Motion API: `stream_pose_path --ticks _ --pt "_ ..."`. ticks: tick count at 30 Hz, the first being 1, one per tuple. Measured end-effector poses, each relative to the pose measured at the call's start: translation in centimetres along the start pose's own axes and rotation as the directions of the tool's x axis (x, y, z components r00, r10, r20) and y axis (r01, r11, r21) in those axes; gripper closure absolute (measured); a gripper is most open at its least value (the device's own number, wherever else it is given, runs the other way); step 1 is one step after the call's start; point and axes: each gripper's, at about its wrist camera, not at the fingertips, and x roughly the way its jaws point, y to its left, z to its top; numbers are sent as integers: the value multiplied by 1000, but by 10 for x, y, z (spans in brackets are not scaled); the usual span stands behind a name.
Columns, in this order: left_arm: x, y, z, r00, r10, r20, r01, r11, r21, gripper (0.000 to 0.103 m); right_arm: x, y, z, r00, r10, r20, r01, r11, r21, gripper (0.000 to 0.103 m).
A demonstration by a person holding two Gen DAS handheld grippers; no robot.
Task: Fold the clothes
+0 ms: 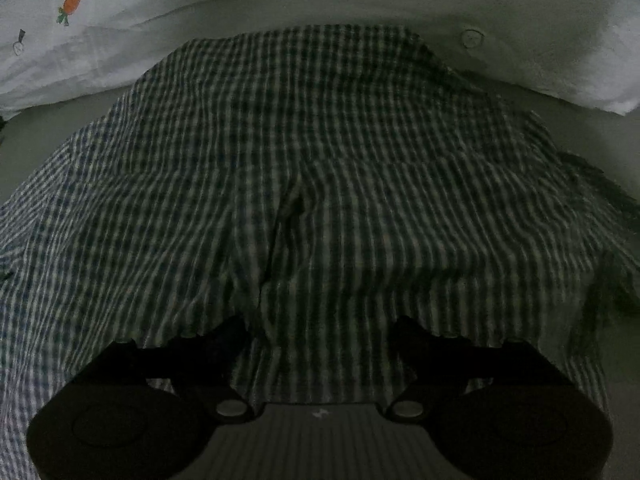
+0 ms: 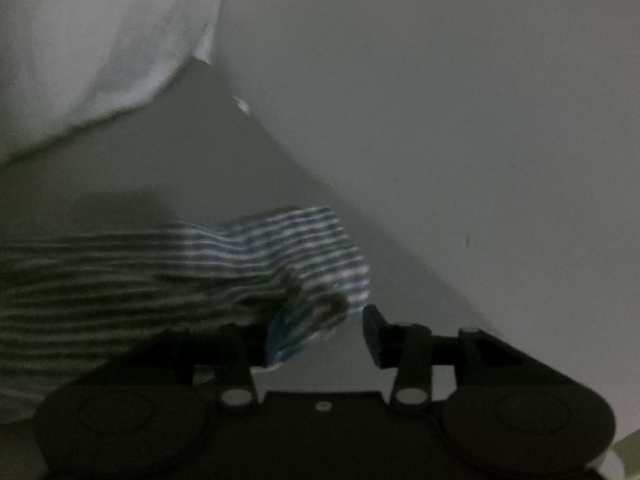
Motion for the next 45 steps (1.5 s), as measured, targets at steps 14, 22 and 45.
stream_pose_path --ticks 14,22,45 --pt "-91 150 -142 981 192 -16 -192 980 -54 20 -215 6 -177 824 530 -199 -538 843 16 77" --pt "-125 223 -234 962 275 -2 -274 957 -95 16 -265 31 -237 865 457 -208 -488 862 -137 55" --pt "-161 259 -271 996 55 70 -26 934 -356 65 -313 32 -212 930 338 -146 -357 925 -129 55"
